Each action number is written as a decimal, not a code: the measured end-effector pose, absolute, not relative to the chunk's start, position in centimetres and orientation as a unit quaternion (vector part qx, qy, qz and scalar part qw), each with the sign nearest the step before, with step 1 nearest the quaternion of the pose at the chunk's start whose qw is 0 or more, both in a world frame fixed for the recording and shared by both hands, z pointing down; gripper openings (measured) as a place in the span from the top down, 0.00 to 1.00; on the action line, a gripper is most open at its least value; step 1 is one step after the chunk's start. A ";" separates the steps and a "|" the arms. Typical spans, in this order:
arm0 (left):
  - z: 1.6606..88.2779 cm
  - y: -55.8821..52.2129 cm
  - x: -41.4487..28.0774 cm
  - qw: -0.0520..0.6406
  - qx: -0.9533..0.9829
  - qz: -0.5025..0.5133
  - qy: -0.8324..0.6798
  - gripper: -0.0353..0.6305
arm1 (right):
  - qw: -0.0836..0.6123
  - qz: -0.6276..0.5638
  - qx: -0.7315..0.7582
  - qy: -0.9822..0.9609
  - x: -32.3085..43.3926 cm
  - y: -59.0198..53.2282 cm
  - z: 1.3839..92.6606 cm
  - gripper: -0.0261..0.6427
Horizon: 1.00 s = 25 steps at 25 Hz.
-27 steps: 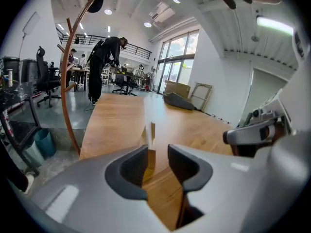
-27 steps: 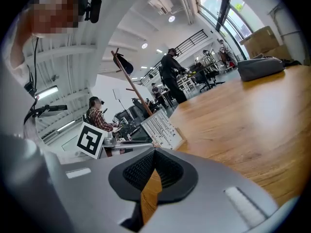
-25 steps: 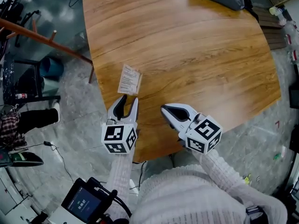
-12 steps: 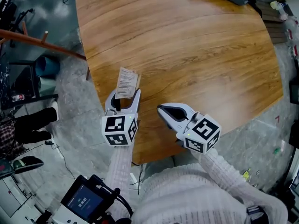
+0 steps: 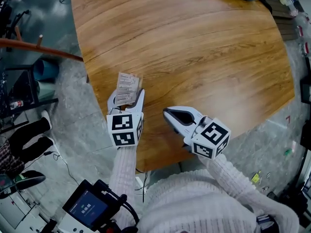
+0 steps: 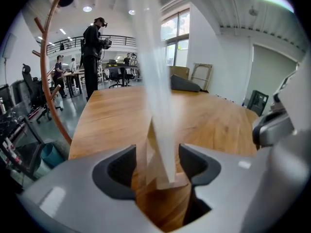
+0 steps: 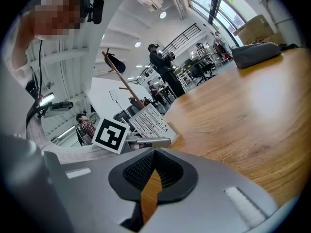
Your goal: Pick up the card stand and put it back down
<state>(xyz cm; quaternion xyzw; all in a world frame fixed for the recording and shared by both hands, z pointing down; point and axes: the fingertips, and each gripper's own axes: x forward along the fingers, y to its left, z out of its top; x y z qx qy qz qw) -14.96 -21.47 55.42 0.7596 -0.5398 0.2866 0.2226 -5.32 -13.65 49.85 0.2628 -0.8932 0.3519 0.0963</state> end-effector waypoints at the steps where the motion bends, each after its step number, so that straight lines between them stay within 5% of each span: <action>1: 55.6 -21.5 -15.0 0.224 0.757 0.292 -0.540 0.55 | 0.095 0.353 0.264 -0.893 -5.2 -13.7 49.9 0.96; 25: 56.4 -21.7 -15.2 0.203 0.759 0.301 -0.541 0.66 | 0.089 0.355 0.283 -0.886 -3.5 -13.4 50.2 0.96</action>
